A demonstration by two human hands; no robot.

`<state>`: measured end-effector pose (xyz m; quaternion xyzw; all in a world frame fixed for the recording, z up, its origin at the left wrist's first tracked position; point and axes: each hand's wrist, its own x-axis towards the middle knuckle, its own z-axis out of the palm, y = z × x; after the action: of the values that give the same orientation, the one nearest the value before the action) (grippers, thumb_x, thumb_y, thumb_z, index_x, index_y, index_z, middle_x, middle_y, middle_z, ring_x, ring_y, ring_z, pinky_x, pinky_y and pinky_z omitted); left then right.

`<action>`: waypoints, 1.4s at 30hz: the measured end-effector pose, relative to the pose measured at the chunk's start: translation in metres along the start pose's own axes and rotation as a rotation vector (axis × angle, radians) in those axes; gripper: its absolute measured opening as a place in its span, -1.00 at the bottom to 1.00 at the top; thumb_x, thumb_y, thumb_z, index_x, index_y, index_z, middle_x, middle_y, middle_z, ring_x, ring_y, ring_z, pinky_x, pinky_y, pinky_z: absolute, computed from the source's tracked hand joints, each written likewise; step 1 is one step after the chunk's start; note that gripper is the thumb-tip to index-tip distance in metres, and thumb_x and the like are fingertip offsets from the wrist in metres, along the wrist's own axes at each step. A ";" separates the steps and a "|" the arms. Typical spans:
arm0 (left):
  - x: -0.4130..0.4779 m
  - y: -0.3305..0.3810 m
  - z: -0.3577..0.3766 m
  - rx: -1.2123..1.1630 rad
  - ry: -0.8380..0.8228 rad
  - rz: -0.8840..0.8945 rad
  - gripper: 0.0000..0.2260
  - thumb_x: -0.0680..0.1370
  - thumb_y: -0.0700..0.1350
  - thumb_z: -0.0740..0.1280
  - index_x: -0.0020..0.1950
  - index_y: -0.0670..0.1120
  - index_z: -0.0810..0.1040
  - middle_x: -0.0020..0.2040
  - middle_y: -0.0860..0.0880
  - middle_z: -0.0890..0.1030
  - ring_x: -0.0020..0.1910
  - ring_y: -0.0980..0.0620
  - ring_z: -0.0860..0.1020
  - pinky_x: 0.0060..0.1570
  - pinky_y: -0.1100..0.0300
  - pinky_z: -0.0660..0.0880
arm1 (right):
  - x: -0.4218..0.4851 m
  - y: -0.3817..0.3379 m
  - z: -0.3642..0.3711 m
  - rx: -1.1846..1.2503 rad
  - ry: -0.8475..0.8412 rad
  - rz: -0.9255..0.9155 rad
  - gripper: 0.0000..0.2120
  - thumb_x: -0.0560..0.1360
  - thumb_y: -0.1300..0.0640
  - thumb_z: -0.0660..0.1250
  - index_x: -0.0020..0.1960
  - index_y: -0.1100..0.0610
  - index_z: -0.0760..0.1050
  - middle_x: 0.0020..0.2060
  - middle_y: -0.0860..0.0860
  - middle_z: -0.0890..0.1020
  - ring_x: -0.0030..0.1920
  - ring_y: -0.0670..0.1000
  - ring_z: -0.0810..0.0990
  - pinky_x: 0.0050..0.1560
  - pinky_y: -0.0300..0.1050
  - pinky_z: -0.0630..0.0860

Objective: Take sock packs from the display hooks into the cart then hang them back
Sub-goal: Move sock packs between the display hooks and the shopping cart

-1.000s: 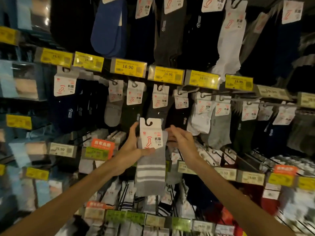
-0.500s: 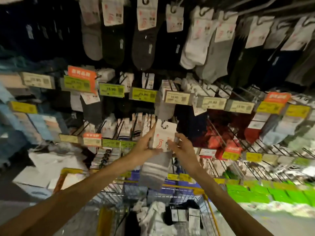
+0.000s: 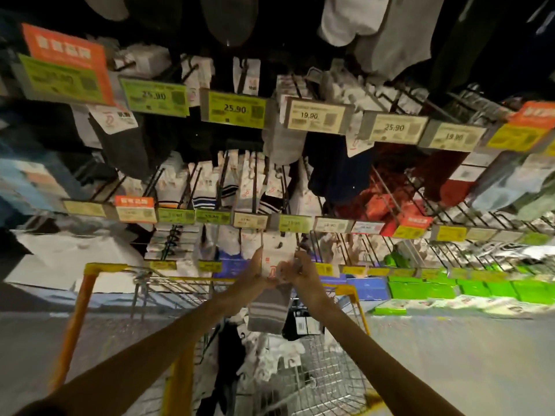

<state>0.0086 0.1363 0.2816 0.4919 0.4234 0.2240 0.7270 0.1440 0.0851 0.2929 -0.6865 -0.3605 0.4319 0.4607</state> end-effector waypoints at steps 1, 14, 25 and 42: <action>0.001 -0.002 -0.001 0.009 0.005 -0.004 -0.28 0.39 -0.45 0.42 0.42 -0.02 0.23 0.17 -0.03 0.56 0.11 0.03 0.60 -0.15 0.25 0.58 | 0.003 0.004 0.001 0.017 0.004 0.030 -0.70 0.52 0.54 0.21 0.01 0.15 0.42 -0.33 -0.09 0.63 -0.31 -0.08 0.61 -0.28 -0.11 0.56; 0.036 -0.011 -0.042 -0.029 0.303 -0.150 -0.71 0.57 -0.36 0.32 0.23 -0.11 0.45 -0.06 -0.02 0.61 -0.17 0.12 0.66 -0.27 0.31 0.58 | 0.078 0.039 0.055 -0.029 -0.084 0.084 -0.71 0.45 0.30 0.44 -0.27 0.14 0.33 -0.46 0.10 0.34 -0.40 -0.09 0.30 -0.35 -0.13 0.27; 0.063 -0.001 -0.062 0.155 0.375 0.012 -0.85 0.62 -0.27 0.29 0.17 -0.23 0.54 -0.06 -0.03 0.64 -0.14 0.25 0.61 -0.15 0.39 0.50 | 0.118 0.043 0.067 0.059 -0.066 -0.042 -0.86 0.44 0.01 0.46 -0.14 0.08 0.59 -0.27 0.16 0.65 -0.21 -0.02 0.61 -0.17 0.01 0.54; 0.081 -0.008 -0.074 0.152 0.459 0.110 -0.87 0.59 -0.29 0.31 0.13 -0.20 0.56 -0.06 -0.31 0.62 -0.05 -0.04 0.60 0.06 0.03 0.60 | 0.125 0.039 0.080 0.062 0.010 -0.192 -0.70 0.51 -0.03 0.35 0.03 0.22 0.52 -0.09 0.07 0.65 -0.03 0.03 0.61 0.00 0.00 0.52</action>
<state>-0.0105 0.2316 0.2304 0.5036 0.5657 0.3369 0.5593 0.1196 0.2098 0.2075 -0.6363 -0.4088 0.3935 0.5226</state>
